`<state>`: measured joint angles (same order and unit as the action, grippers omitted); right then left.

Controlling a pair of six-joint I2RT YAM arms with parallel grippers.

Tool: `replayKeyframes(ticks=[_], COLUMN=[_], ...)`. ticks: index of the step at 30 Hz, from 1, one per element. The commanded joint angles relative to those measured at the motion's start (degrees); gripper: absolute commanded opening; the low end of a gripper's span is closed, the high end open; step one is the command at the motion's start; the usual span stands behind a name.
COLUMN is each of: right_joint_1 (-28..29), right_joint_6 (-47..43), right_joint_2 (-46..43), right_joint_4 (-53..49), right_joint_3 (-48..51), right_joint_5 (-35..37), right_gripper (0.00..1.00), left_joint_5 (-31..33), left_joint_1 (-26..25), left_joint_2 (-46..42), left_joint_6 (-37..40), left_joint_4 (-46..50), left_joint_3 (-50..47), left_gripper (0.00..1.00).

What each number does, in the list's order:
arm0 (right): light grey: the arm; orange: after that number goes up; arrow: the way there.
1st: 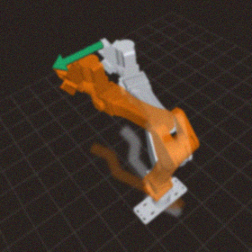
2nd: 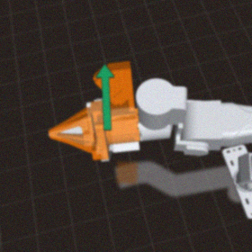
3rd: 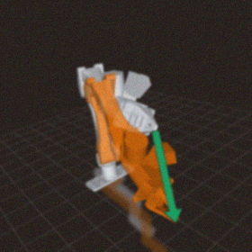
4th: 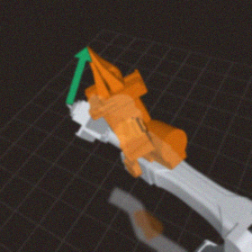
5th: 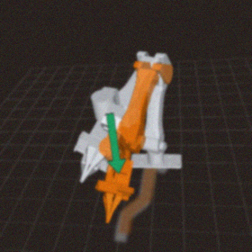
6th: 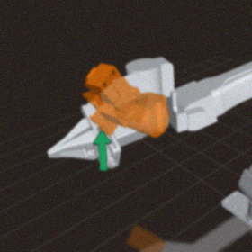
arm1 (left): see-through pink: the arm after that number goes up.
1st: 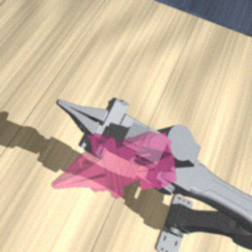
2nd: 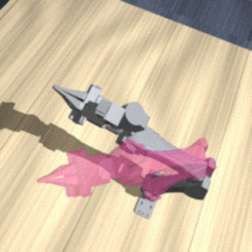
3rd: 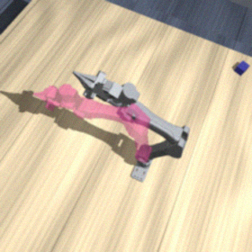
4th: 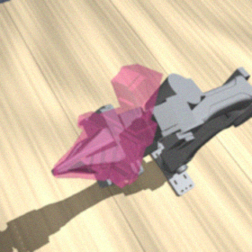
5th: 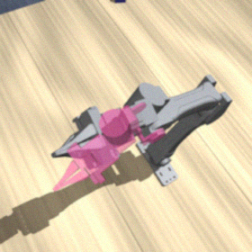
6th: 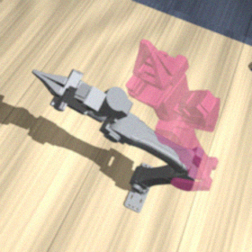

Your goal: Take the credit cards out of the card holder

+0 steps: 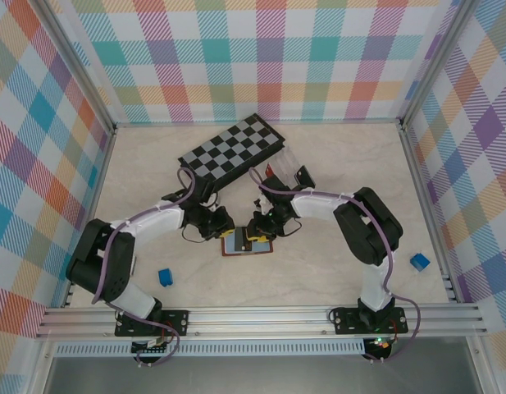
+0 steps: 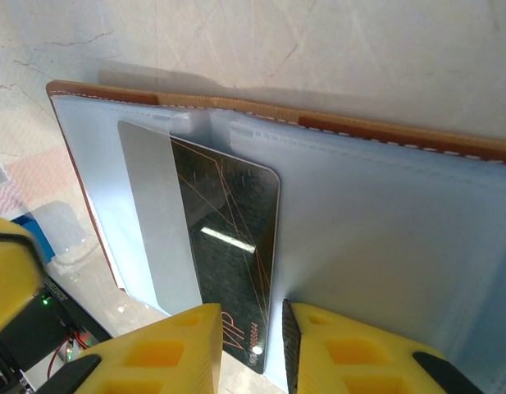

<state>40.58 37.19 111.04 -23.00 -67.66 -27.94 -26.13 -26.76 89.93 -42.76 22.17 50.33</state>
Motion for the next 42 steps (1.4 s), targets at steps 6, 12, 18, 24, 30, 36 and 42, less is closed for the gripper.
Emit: replayKeyframes(ticks=[6, 12, 18, 24, 30, 36, 42], right_joint_1=[-0.21, -0.24, -0.24, -0.25, -0.25, -0.32, -0.41], right_joint_6=[0.27, 0.85, 1.13, 1.94, 2.87, 4.84, 5.36], right_joint_2=[1.61, 1.8, 2.15, 2.25, 3.09, 2.44, 1.22], right_joint_4=[-1.48, -0.51, 0.31, 2.48, 5.16, 9.21, 9.59], right_joint_3=[-1.47, -1.6, -1.86, -1.43, -1.25, 0.67, 1.83], right_joint_5=[-0.85, -1.8, -2.45, -3.74, -5.51, -6.06, -4.65], right_gripper=[0.32, 0.32, 0.3, 0.29, 0.25, 0.21, 0.15], left_joint_5=[-0.93, 1.11, 2.31, 2.58, 2.75, 3.06, 3.1], left_joint_1=[-0.74, -0.68, -0.7, -0.8, -0.8, -0.75, -0.78], left_joint_2=[4.63, 5.51, 6.28, 7.19, 7.14, 6.84, 6.3], left_joint_6=[-2.04, -2.14, -1.78, -1.73, -1.67, -1.65, -1.81], left_joint_4=[-2.3, -0.92, -0.45, -0.63, -0.6, -0.5, -0.38], left_joint_3=[-0.34, -1.75, -3.11, -3.74, -4.1, -4.48, -4.4], left_gripper=[0.07, 0.05, 0.05, 0.04, 0.04, 0.04, 0.04])
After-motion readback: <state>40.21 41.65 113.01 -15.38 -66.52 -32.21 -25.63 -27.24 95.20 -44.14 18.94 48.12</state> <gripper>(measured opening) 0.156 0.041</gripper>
